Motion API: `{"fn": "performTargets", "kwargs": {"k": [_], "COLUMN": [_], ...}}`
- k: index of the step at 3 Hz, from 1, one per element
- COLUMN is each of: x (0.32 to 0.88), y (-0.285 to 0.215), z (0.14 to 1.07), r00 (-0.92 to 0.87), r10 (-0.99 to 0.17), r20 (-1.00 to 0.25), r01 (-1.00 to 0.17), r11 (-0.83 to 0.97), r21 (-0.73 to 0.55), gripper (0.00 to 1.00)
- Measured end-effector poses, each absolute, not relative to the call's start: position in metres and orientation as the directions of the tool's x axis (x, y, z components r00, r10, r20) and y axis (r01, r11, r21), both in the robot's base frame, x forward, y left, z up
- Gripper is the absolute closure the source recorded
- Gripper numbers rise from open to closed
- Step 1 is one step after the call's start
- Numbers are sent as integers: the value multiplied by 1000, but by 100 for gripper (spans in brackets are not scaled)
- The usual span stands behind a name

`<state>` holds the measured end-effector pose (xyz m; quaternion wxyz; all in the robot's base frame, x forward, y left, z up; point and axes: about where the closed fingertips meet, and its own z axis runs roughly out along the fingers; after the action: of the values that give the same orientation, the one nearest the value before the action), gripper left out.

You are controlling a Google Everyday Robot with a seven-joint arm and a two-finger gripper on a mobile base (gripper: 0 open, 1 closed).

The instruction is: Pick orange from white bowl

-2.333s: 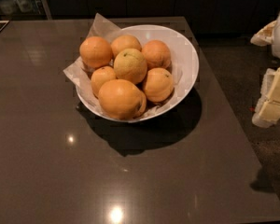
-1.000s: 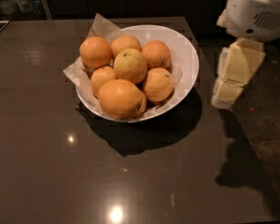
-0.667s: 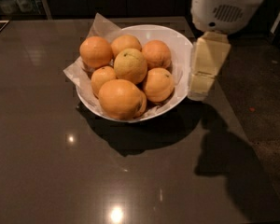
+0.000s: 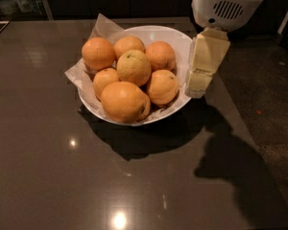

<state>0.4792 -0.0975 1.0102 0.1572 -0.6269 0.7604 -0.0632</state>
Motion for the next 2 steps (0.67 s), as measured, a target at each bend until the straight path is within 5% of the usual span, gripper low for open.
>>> {"fn": "performTargets", "kwargs": {"k": [2], "x": [495], "y": [-40], "z": [1031], "r00": [-81], "r10": [-970], "r20": [-228], "r01": [-953], "r11": [143], "r21": [-267], "gripper": [3]}}
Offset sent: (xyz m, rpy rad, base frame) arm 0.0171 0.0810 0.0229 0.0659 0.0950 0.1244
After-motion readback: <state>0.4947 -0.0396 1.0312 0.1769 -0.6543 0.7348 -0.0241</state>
